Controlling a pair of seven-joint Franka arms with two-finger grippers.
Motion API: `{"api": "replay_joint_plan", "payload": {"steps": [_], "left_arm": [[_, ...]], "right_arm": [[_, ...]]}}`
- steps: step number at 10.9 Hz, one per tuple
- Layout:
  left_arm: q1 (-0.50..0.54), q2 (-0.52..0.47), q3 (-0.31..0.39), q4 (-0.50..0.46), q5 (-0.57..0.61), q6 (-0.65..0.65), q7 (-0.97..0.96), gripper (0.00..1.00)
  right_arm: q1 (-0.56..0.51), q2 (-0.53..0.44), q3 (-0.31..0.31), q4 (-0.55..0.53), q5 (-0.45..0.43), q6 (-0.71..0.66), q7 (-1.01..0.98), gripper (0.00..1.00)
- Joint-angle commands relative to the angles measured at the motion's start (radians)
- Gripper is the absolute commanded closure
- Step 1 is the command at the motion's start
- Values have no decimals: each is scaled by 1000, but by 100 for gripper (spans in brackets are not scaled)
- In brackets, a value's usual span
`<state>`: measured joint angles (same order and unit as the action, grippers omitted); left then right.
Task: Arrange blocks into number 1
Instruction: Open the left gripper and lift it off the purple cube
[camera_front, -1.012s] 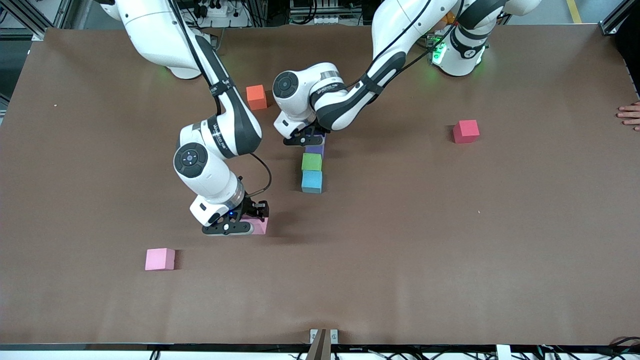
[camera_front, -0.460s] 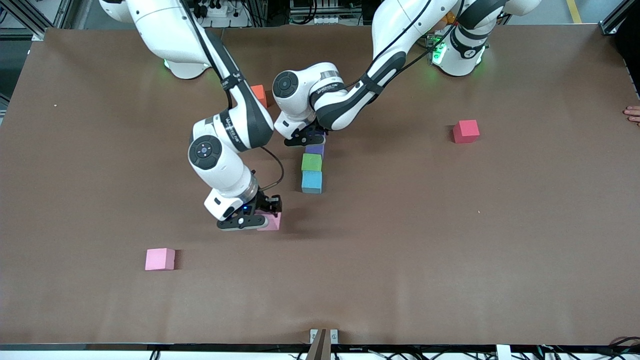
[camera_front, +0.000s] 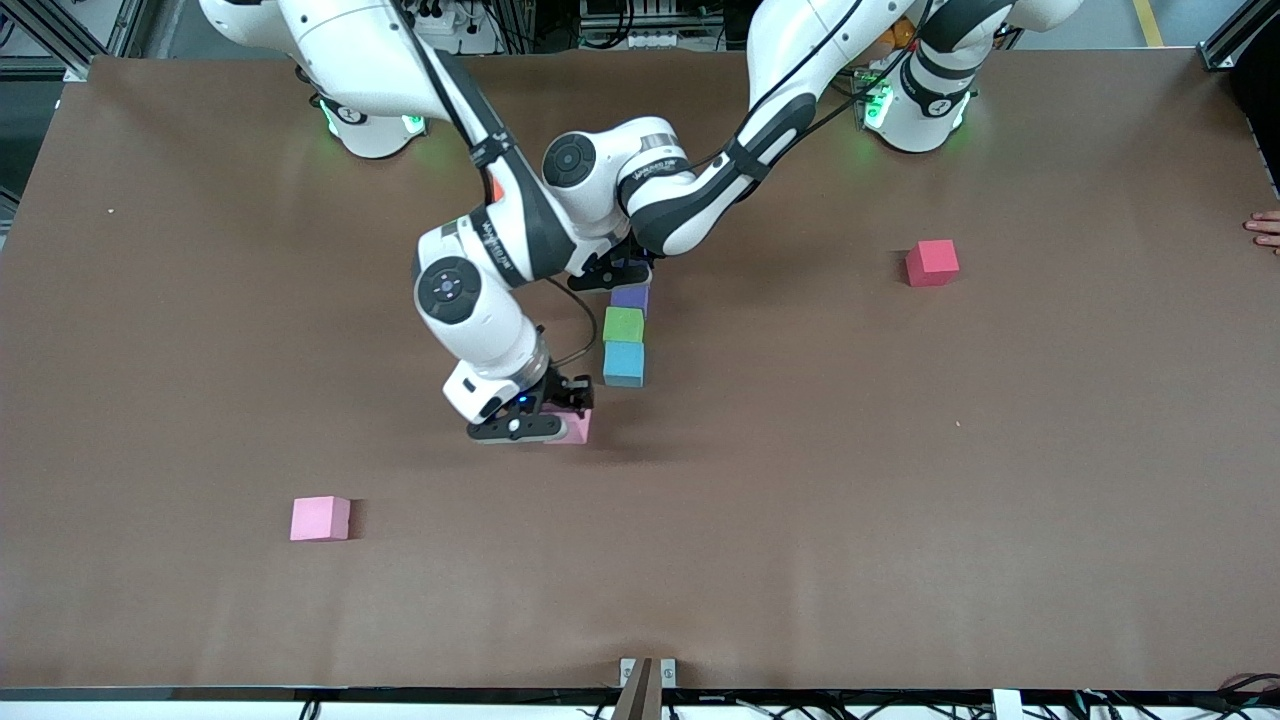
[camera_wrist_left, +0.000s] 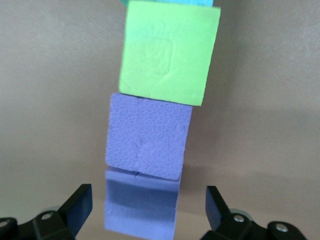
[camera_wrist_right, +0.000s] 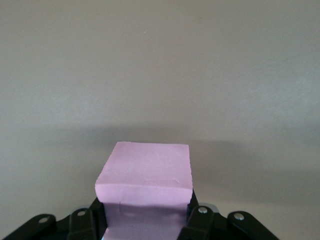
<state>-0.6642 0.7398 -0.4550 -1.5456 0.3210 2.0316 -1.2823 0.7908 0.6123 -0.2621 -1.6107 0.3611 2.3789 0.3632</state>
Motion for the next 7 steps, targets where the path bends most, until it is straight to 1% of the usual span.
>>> {"api": "replay_joint_plan", "payload": {"steps": [1, 3, 4, 5, 7], "left_arm": [[18, -57, -10, -21, 4, -44, -9, 0], [20, -65, -11, -30, 4, -44, -11, 0], [20, -86, -13, -54, 4, -42, -9, 0], [20, -114, -19, -89, 4, -33, -9, 0], [21, -170, -27, -152, 4, -24, -9, 0]], "right_arm": [[10, 20, -19, 21, 24, -1, 22, 43], [-25, 12, -19, 20, 25, -4, 40, 43], [-56, 0, -19, 11, 29, -6, 42, 43], [-94, -28, -16, -18, 29, -13, 37, 43], [-145, -97, -16, -110, 21, -17, -16, 43]]}}
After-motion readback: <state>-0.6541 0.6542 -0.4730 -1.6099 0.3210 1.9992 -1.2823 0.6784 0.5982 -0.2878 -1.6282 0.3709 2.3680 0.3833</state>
